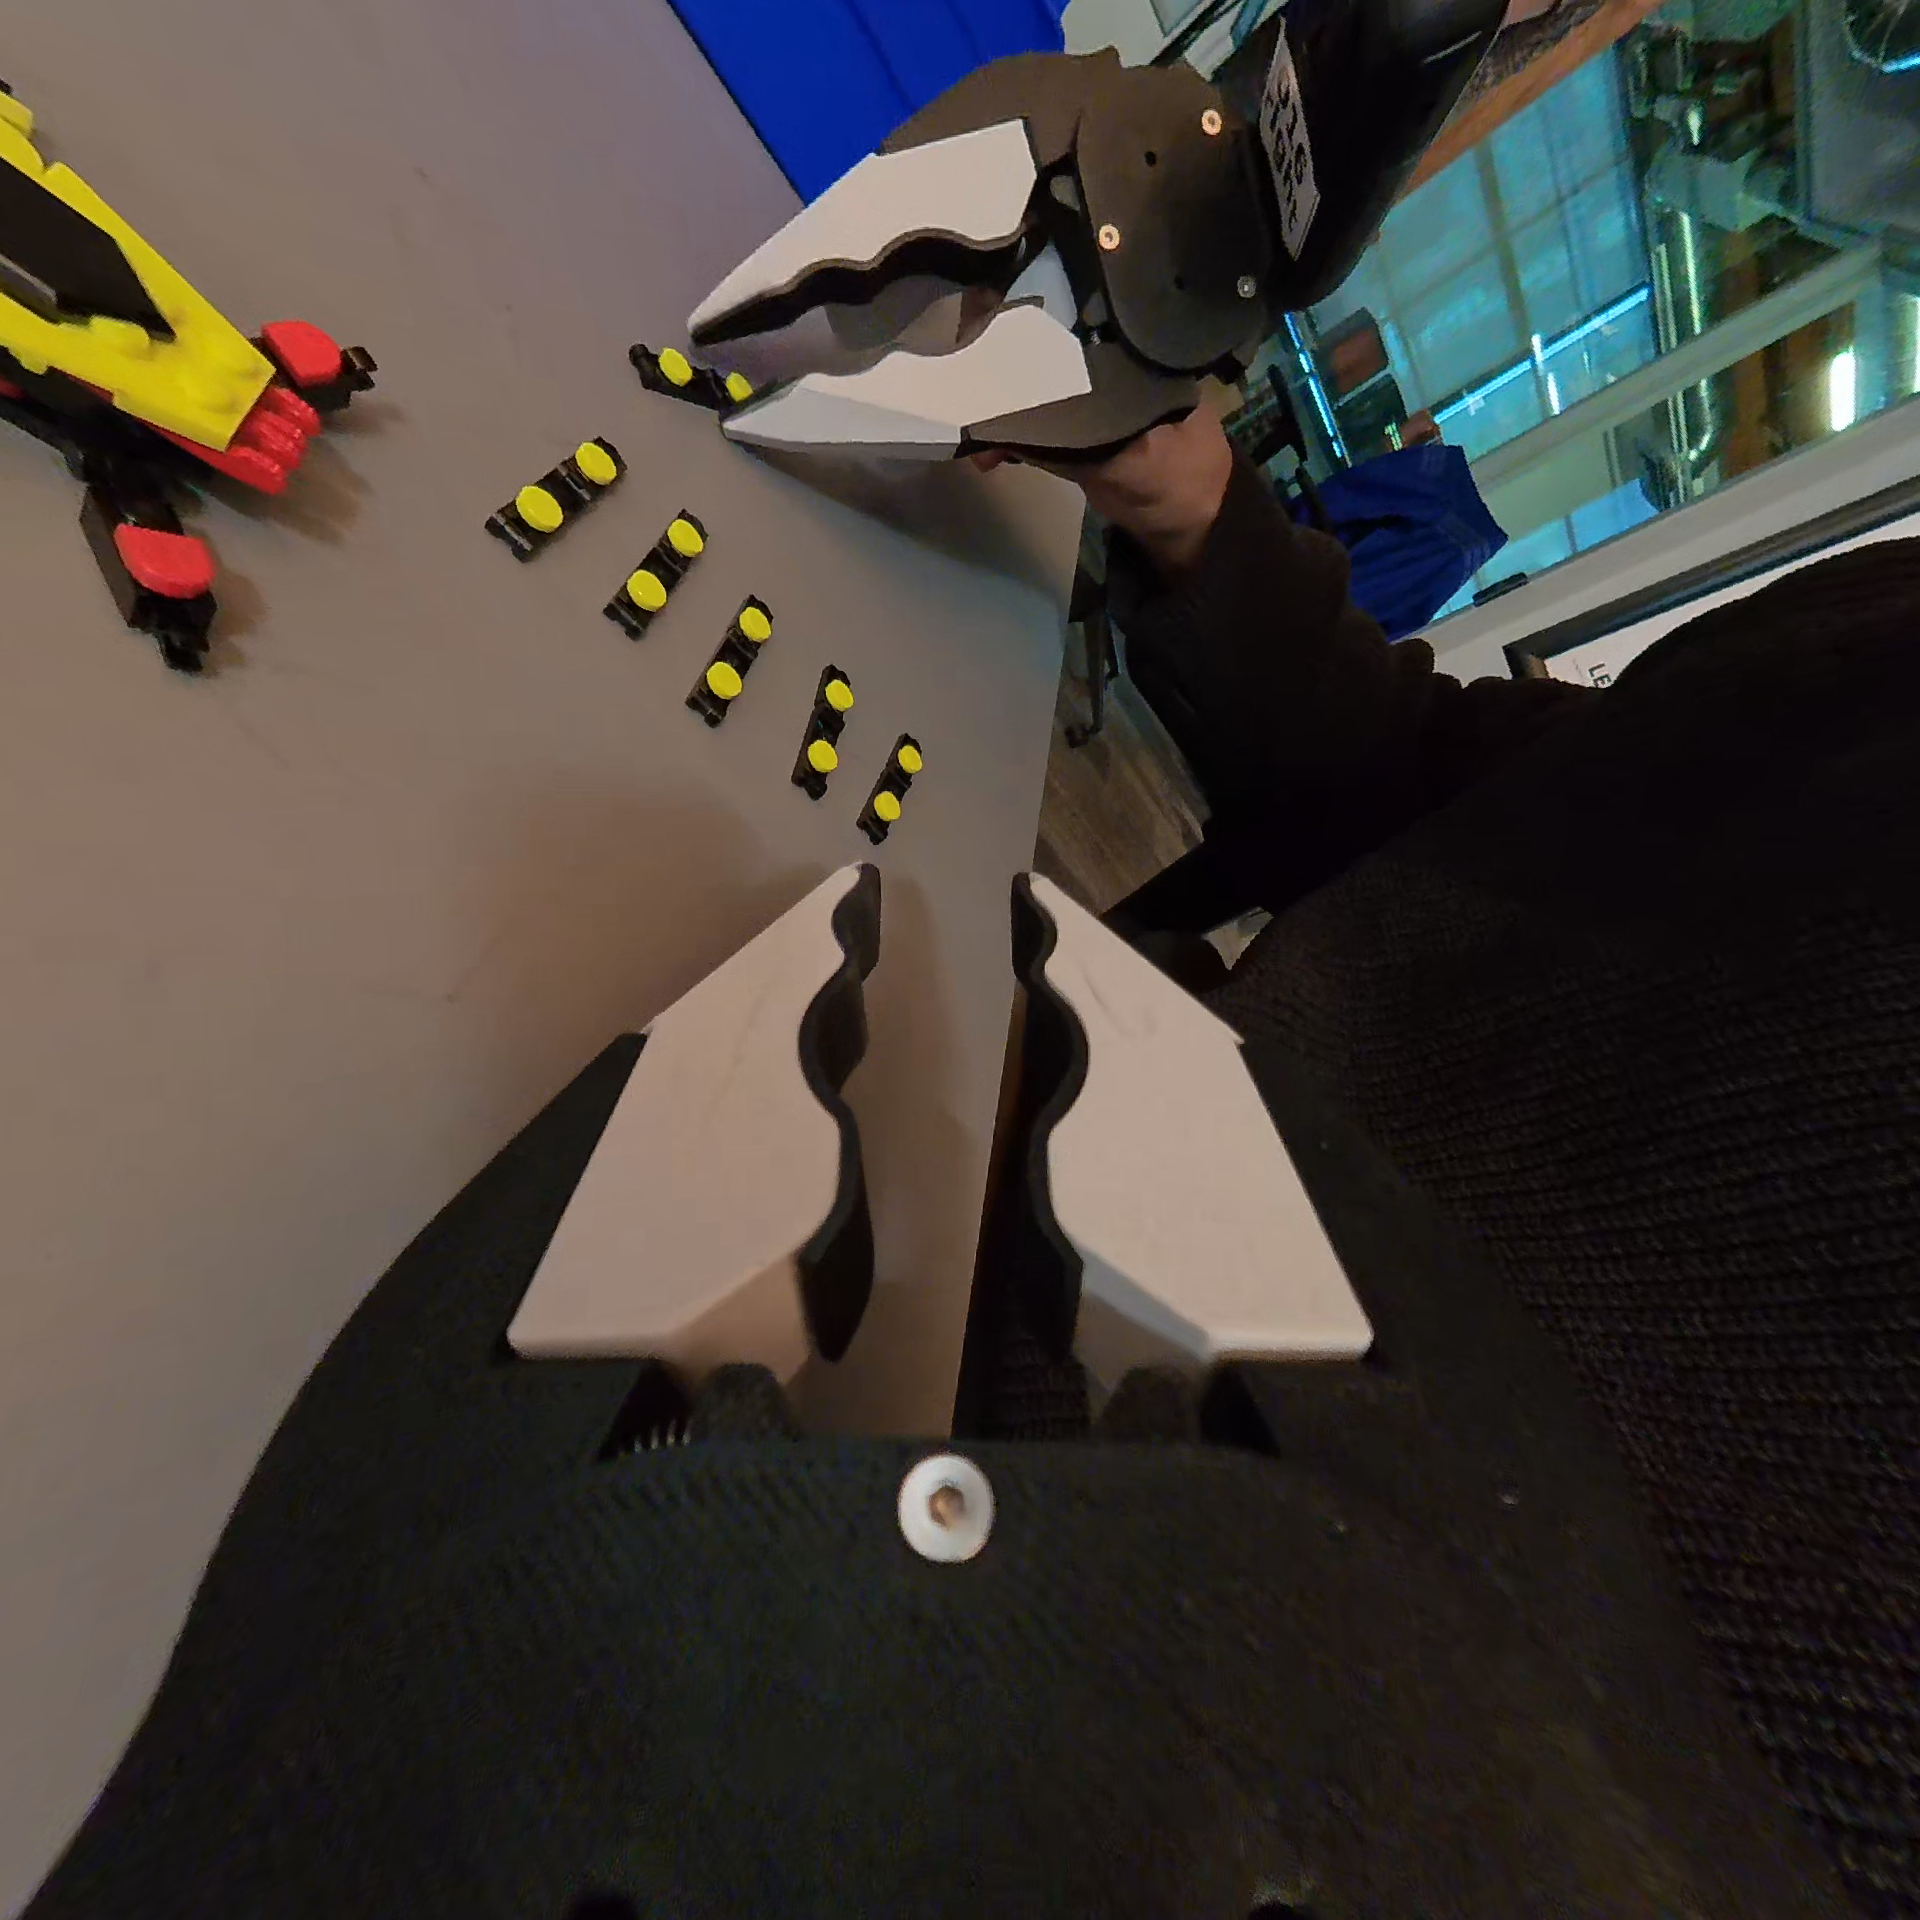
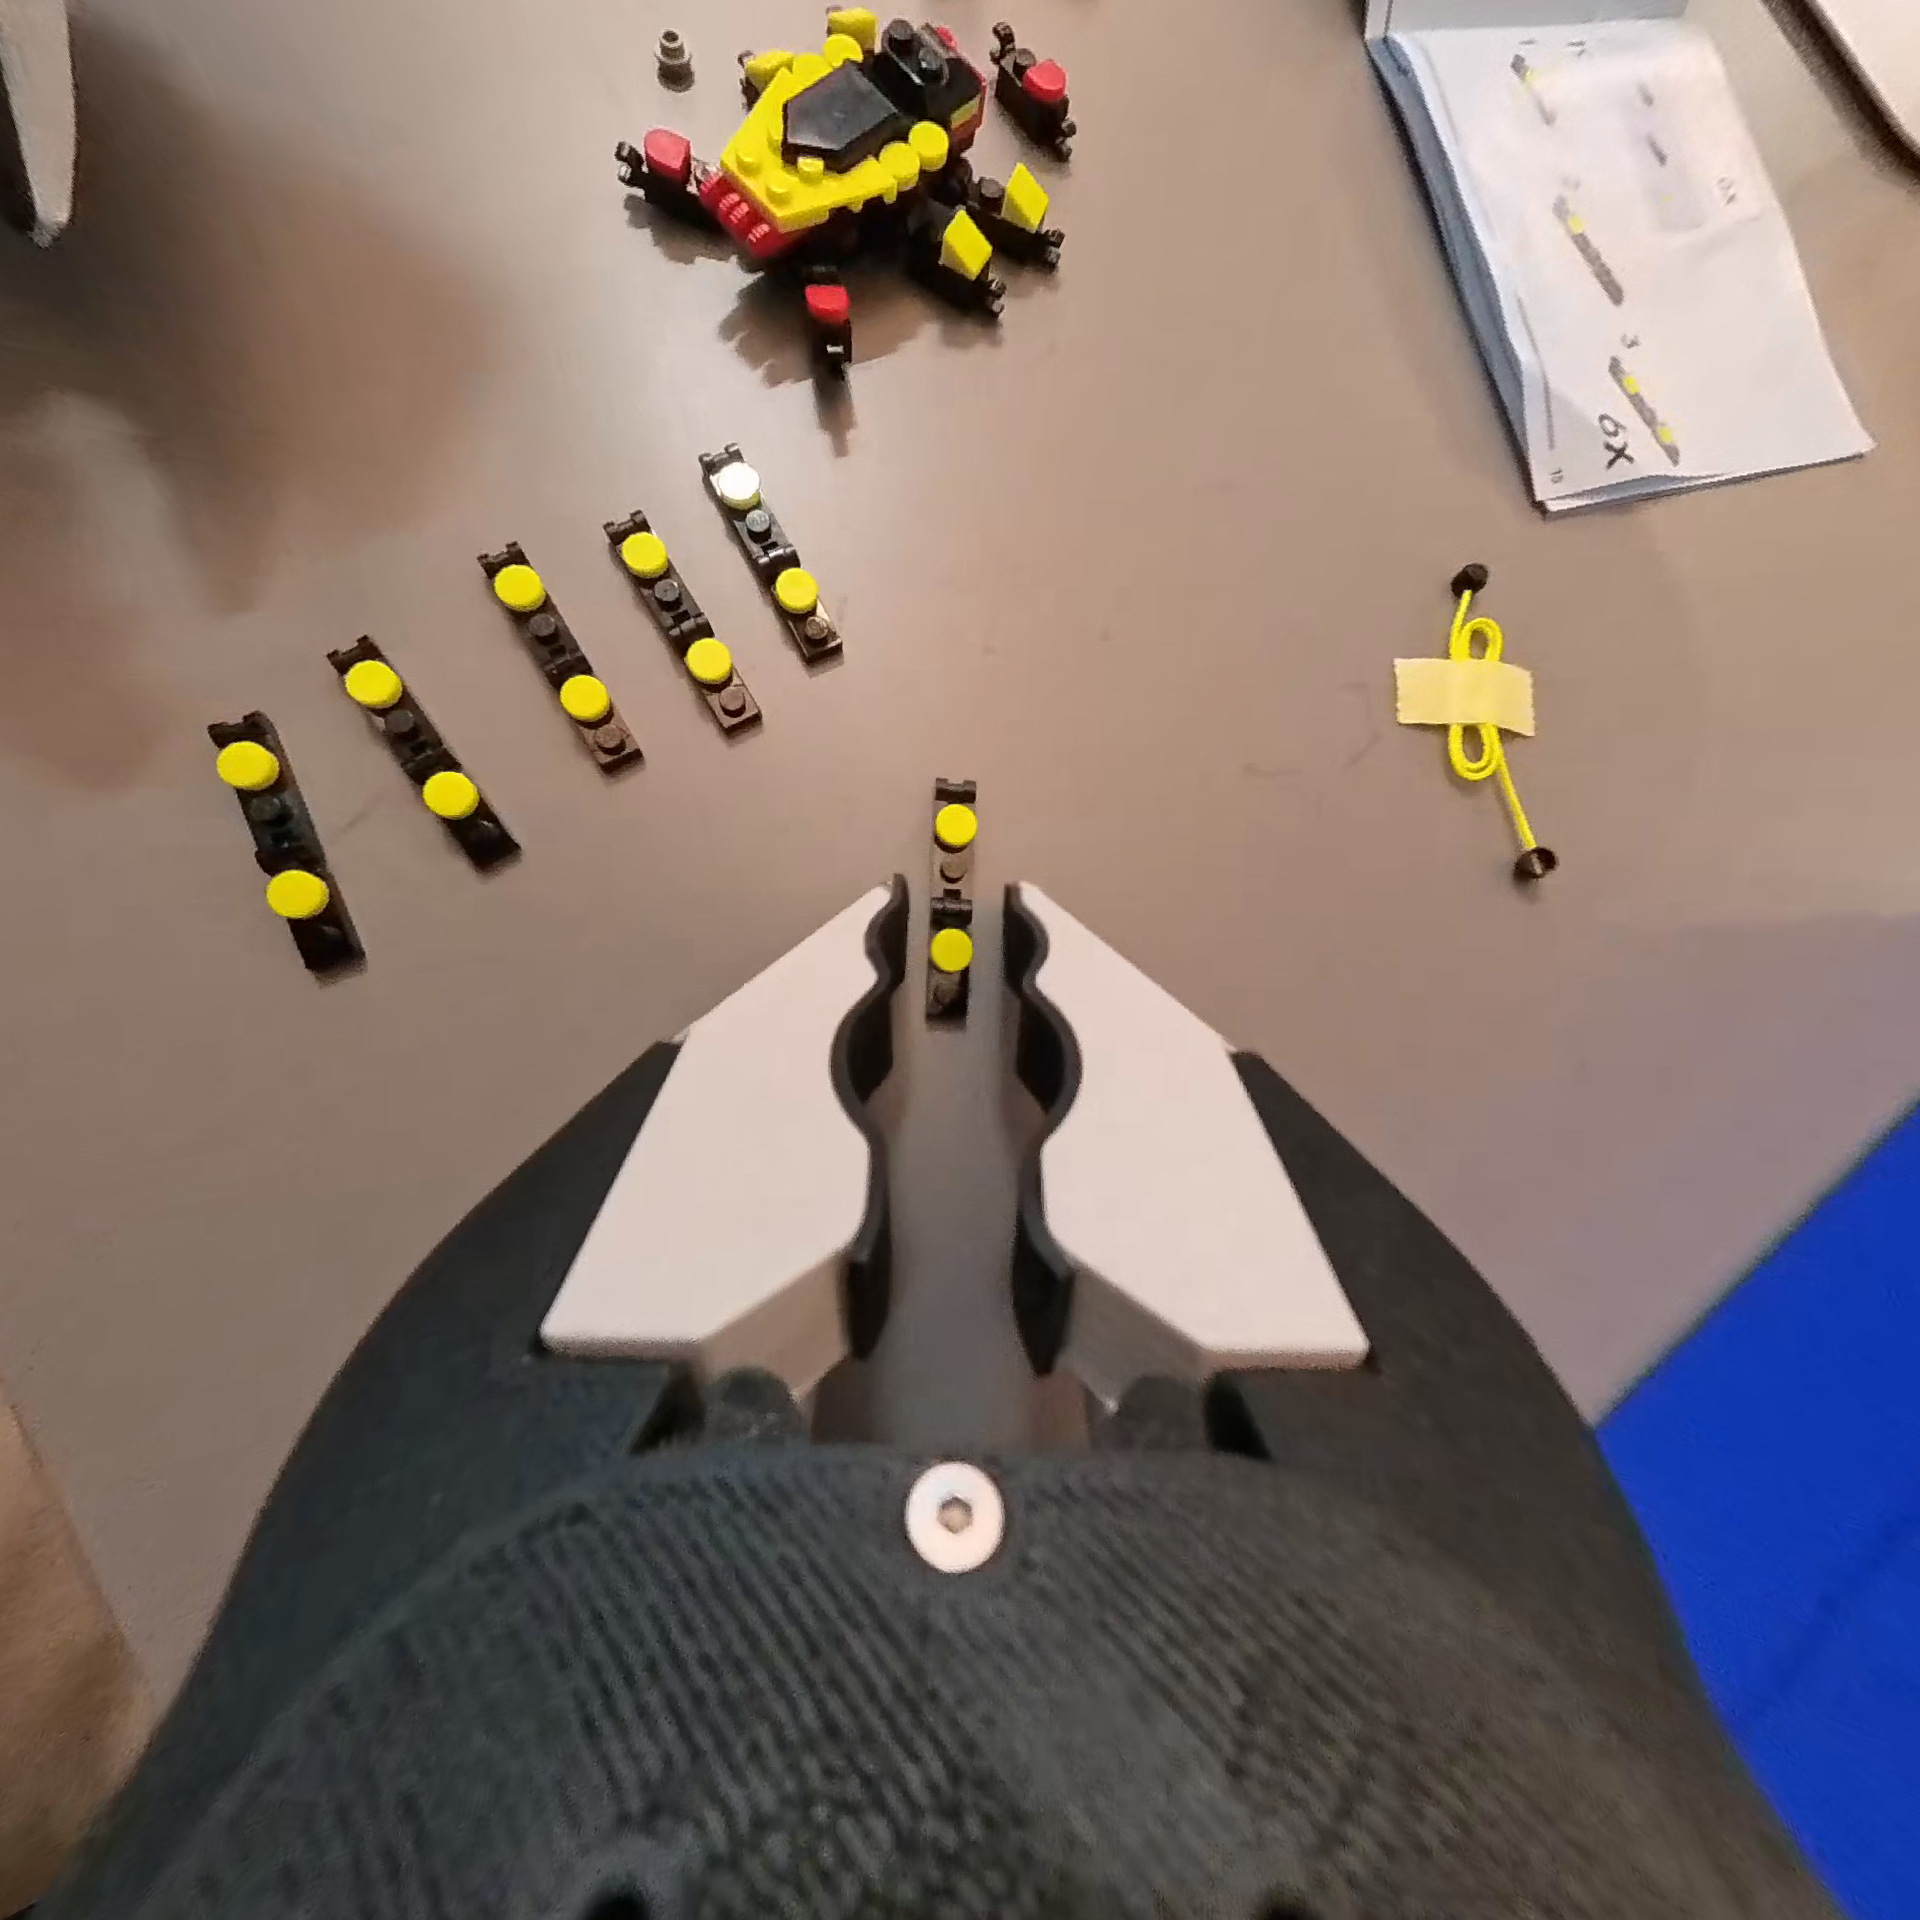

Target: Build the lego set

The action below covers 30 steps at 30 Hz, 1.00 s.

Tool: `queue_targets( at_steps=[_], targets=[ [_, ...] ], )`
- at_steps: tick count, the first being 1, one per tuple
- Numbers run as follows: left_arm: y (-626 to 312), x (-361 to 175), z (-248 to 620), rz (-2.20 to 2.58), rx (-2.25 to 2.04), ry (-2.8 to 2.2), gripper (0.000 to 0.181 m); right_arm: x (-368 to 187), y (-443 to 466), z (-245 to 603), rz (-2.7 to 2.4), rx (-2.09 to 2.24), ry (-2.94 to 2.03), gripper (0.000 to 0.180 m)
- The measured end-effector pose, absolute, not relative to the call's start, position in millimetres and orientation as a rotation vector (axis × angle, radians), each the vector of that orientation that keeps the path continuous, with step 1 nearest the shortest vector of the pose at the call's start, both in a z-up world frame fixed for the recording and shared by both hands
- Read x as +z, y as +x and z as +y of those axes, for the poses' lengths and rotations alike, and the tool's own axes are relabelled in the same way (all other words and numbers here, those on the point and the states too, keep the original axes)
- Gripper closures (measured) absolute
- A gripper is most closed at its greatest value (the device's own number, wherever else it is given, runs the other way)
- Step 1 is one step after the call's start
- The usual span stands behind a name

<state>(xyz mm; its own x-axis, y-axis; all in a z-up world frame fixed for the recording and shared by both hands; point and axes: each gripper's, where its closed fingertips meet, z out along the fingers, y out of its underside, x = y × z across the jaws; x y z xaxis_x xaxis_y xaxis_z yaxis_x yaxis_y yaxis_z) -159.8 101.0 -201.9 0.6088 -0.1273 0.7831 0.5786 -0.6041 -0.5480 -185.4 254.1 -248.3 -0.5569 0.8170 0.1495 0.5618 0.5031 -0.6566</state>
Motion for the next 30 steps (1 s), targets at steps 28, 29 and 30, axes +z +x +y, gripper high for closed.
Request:
queue_targets(
  at_steps=[28,29,30],
  targets=[
    [-158.0,-202.9,100.6,-0.348,-1.055,-1.993,0.157,-240.6,-191.2,269.7,-2.225,0.701,-1.126,0.171],
    [-158.0,-203.1,100.6,-0.349,-1.055,-1.994,0.157,-234.1,-192.8,265.8,-2.208,0.723,-1.091,0.170],
    [-158.0,-203.3,100.7,-0.349,-1.055,-1.994,0.157,-227.0,-194.2,259.6,-2.193,0.754,-1.047,0.170]
  ],
)
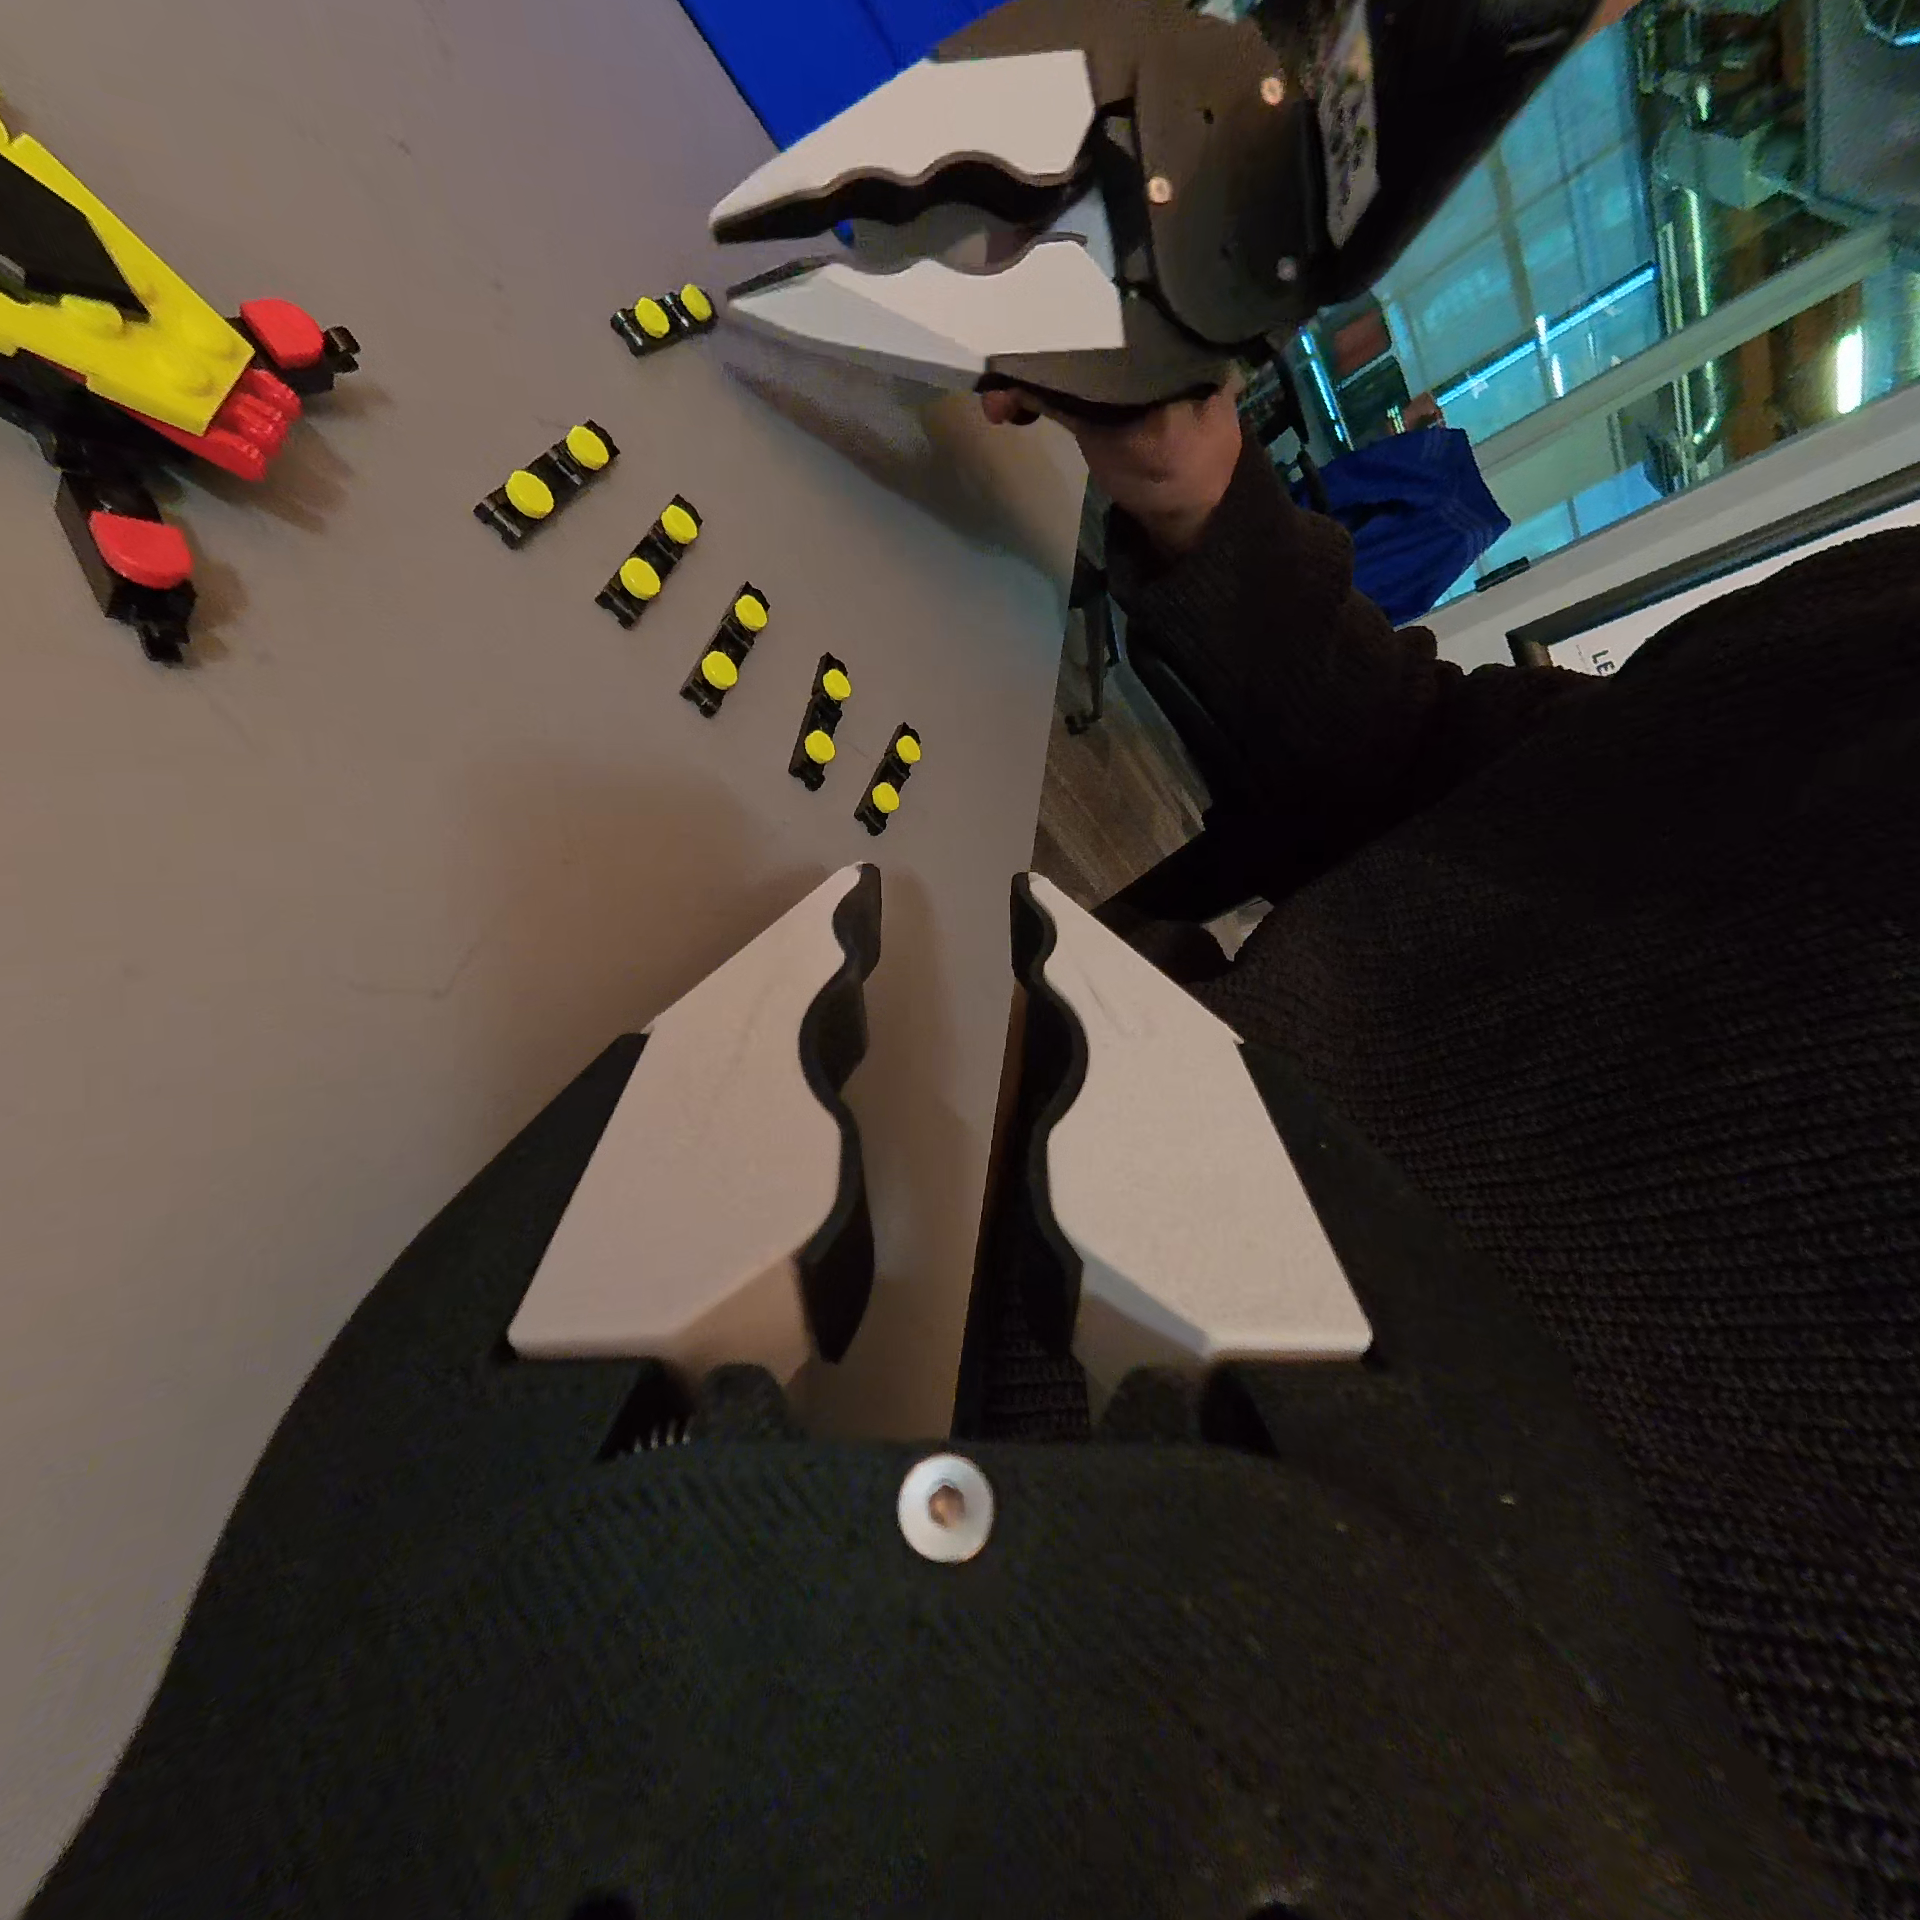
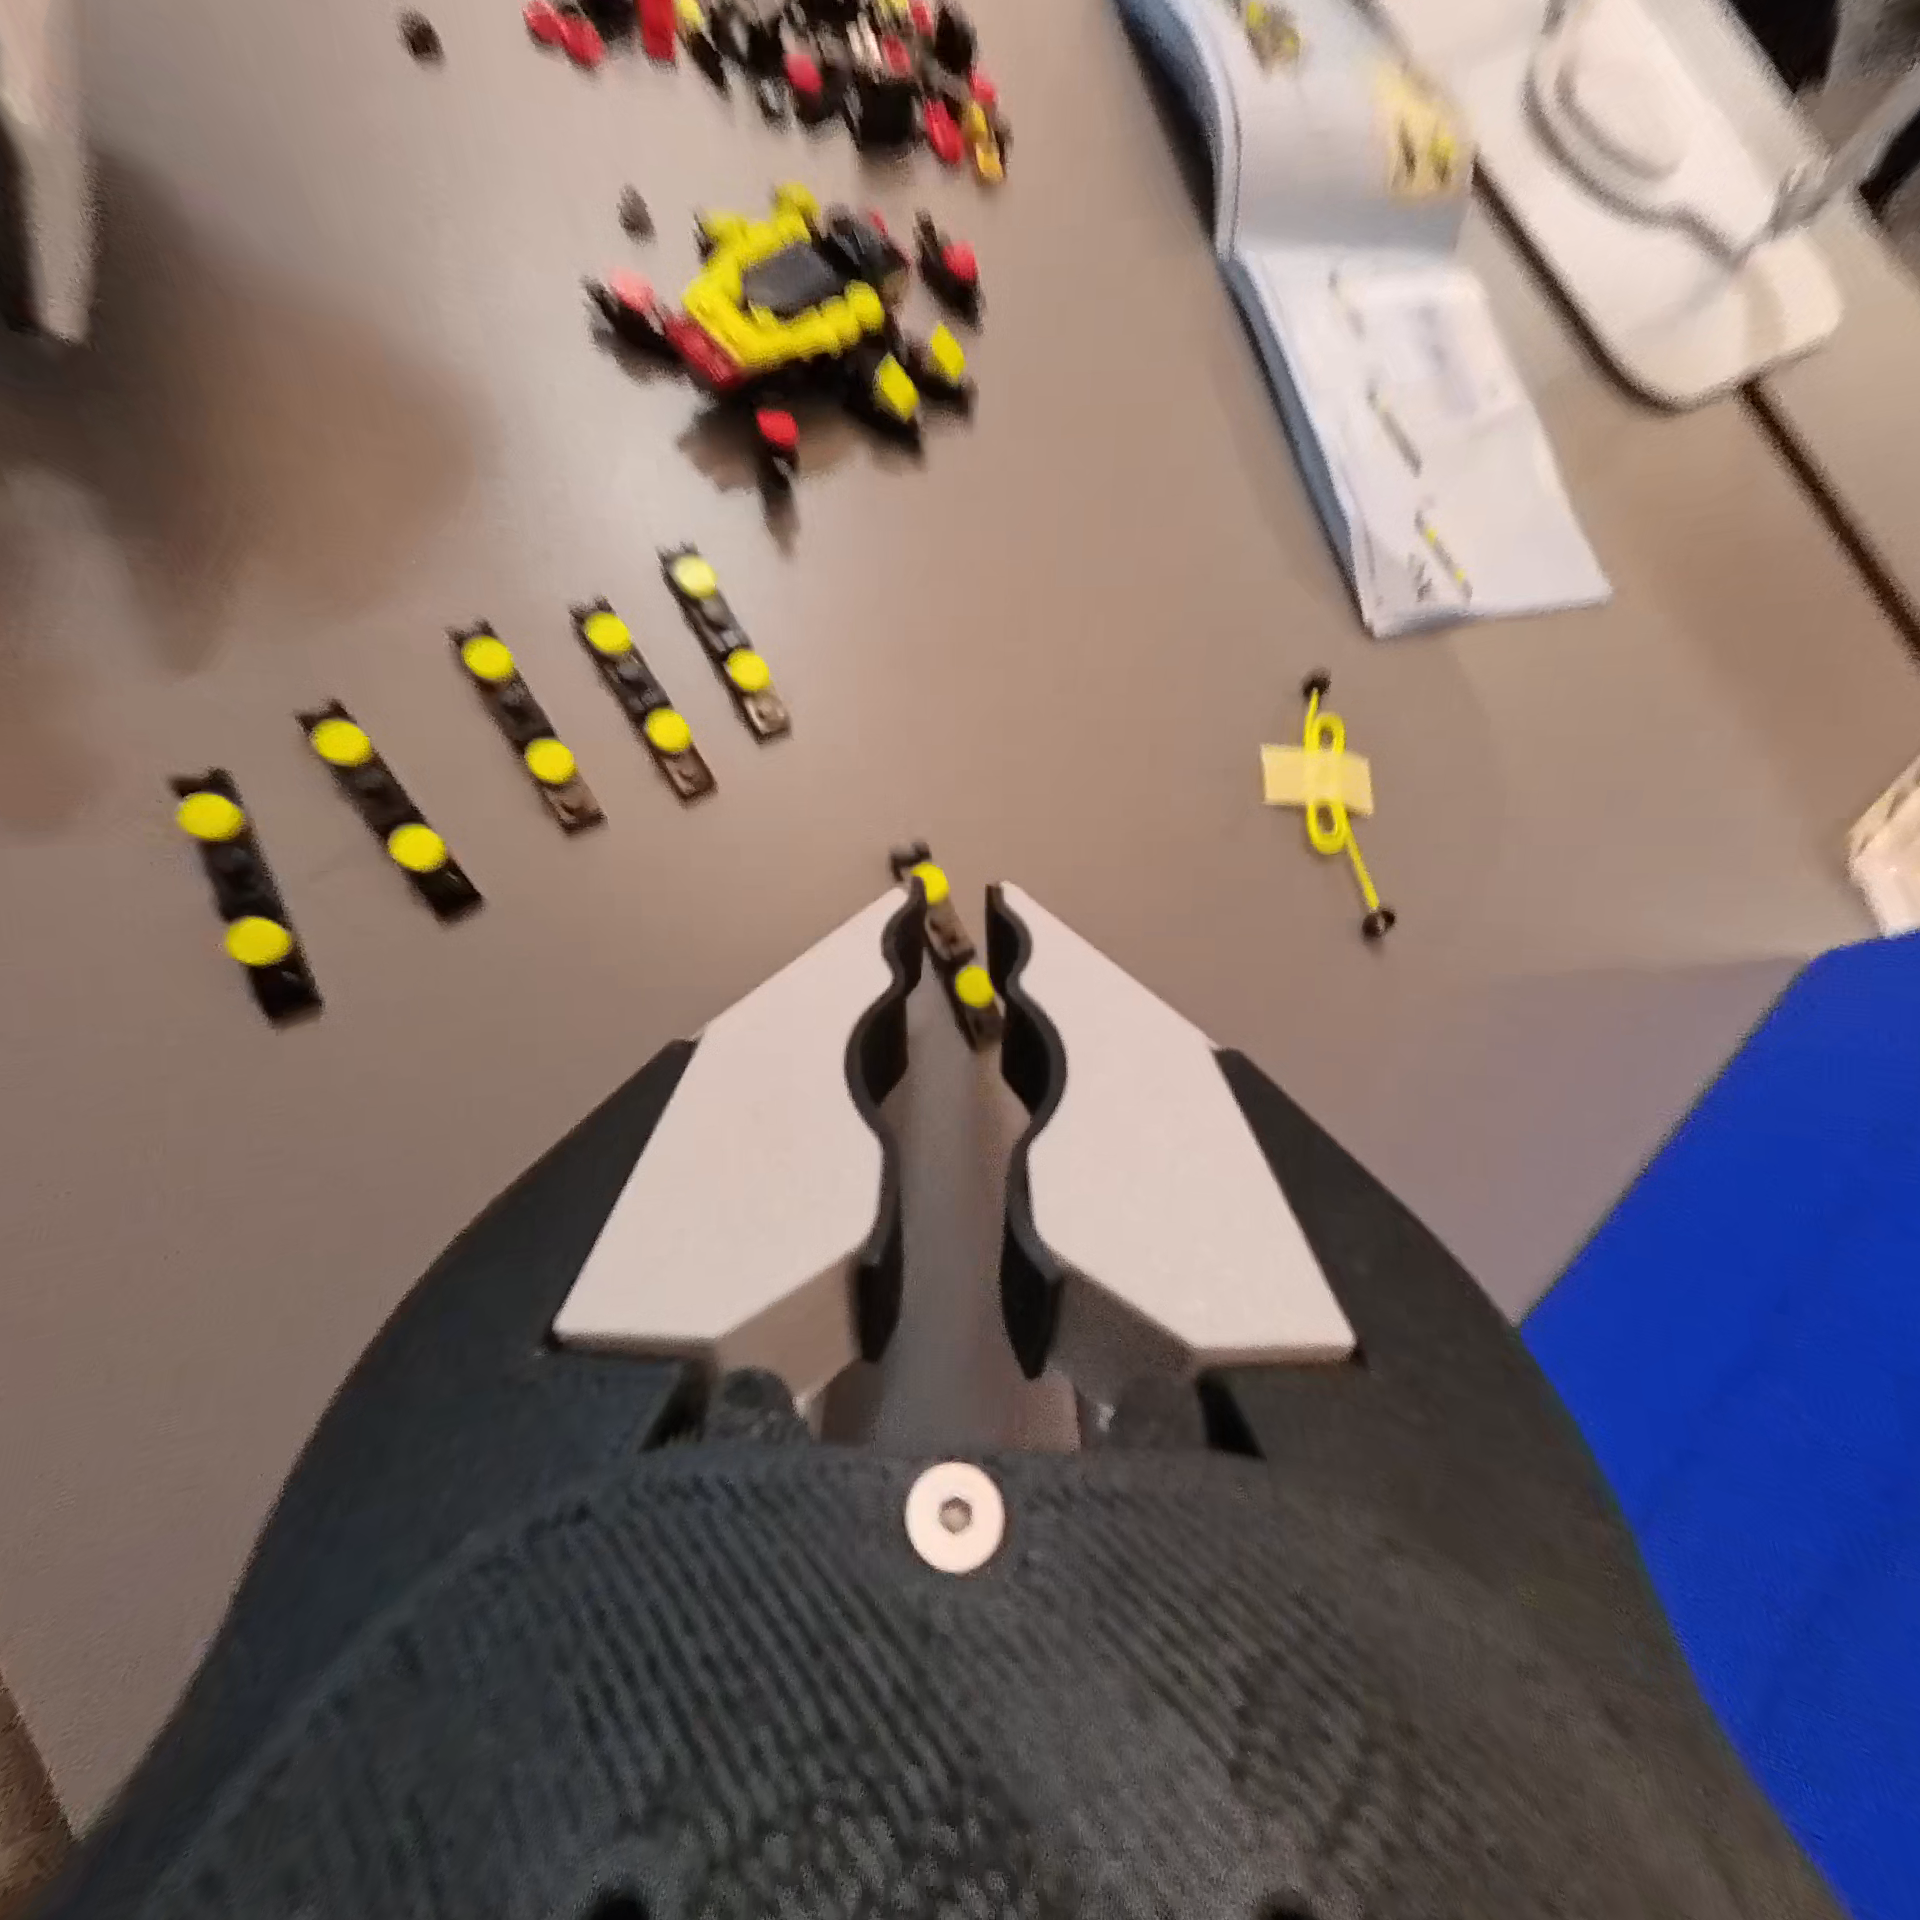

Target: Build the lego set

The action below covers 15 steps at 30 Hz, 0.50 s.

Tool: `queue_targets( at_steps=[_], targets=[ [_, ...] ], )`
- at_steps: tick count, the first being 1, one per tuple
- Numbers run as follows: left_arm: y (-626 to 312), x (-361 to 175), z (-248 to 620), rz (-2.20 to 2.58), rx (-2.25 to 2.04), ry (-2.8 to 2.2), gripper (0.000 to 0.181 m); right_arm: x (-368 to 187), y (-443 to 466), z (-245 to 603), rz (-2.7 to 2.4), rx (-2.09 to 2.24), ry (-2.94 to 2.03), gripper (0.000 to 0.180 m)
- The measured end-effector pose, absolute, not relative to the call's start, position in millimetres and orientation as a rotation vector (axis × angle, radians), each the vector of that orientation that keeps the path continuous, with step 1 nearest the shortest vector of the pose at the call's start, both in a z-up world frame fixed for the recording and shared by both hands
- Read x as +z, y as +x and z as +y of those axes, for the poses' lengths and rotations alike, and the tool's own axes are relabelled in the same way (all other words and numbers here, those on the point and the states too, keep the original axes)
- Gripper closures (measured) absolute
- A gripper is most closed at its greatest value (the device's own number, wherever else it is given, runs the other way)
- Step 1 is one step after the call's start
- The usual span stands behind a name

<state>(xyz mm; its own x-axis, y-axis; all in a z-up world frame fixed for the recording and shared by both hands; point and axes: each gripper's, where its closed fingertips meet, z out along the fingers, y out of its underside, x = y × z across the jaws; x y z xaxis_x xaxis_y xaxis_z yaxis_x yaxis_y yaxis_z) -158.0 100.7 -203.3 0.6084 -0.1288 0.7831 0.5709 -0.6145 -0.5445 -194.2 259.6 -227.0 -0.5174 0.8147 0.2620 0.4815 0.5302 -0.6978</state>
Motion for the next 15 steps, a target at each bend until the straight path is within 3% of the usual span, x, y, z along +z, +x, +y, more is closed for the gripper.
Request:
queue_targets(
  at_steps=[8,15],
  targets=[
    [-158.1,-204.8,101.7,-0.354,-1.059,-1.997,0.157,-225.7,-194.7,189.5,-2.303,1.046,-1.009,0.163],
    [-157.4,-206.1,101.9,-0.351,-1.056,-2.004,0.157,-248.9,-193.9,194.9,-2.364,0.993,-1.153,0.167]
  ],
)
